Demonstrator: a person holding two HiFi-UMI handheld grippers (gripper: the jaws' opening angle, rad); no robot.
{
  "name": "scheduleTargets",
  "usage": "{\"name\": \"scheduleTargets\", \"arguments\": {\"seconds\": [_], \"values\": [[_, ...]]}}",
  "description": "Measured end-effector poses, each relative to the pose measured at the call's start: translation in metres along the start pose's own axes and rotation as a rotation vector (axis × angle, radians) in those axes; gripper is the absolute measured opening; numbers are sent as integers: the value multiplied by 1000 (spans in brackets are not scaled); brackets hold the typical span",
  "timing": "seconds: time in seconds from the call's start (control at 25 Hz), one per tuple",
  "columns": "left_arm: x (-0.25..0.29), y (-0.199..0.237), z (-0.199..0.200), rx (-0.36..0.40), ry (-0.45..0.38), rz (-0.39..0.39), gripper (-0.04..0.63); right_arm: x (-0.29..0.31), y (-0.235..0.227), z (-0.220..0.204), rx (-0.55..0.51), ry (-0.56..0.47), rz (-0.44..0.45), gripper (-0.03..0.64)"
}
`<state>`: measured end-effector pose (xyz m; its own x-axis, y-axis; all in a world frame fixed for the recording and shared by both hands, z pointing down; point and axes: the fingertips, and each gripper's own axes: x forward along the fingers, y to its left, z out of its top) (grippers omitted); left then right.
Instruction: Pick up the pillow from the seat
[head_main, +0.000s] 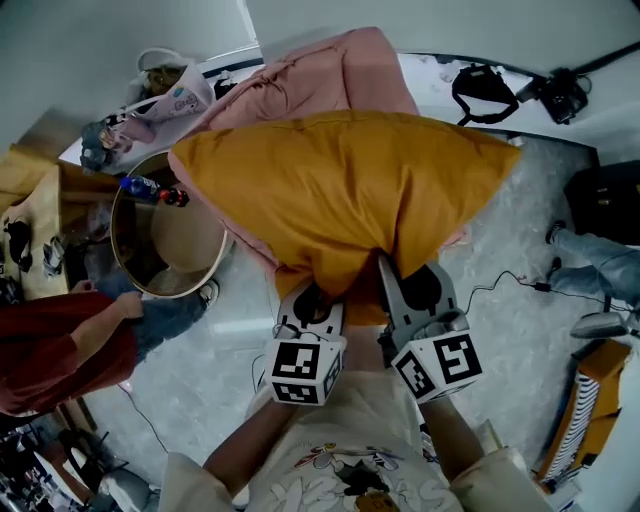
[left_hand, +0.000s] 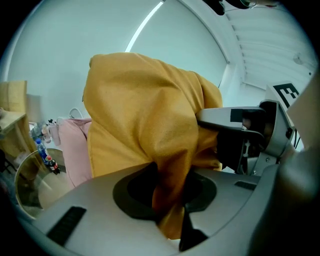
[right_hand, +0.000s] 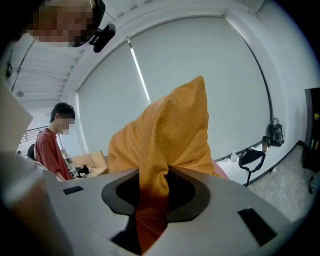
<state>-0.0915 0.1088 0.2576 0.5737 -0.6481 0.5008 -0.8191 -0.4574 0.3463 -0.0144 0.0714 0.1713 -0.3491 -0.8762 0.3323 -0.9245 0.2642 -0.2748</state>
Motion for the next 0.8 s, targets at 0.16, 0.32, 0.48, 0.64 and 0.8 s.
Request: {"name": "scheduleTargets", "arguments": {"seconds": [0.16, 0.32, 0.48, 0.64, 0.8], "values": [[-24, -8, 10, 21, -28, -29, 89, -22, 18, 14, -12, -38, -20, 127], [-40, -17, 19, 51, -56, -51, 89, -42, 28, 25, -18, -85, -36, 127], [-62, -23, 30, 80, -85, -71, 89, -60, 45, 38, -25, -128, -39, 127], [-88, -30, 37, 116, -117, -93, 89, -84, 64, 48, -34, -180, -45, 127], [-112, -35, 43, 153, -151, -109, 89, -105, 82, 54, -33, -230, -54, 127]]}}
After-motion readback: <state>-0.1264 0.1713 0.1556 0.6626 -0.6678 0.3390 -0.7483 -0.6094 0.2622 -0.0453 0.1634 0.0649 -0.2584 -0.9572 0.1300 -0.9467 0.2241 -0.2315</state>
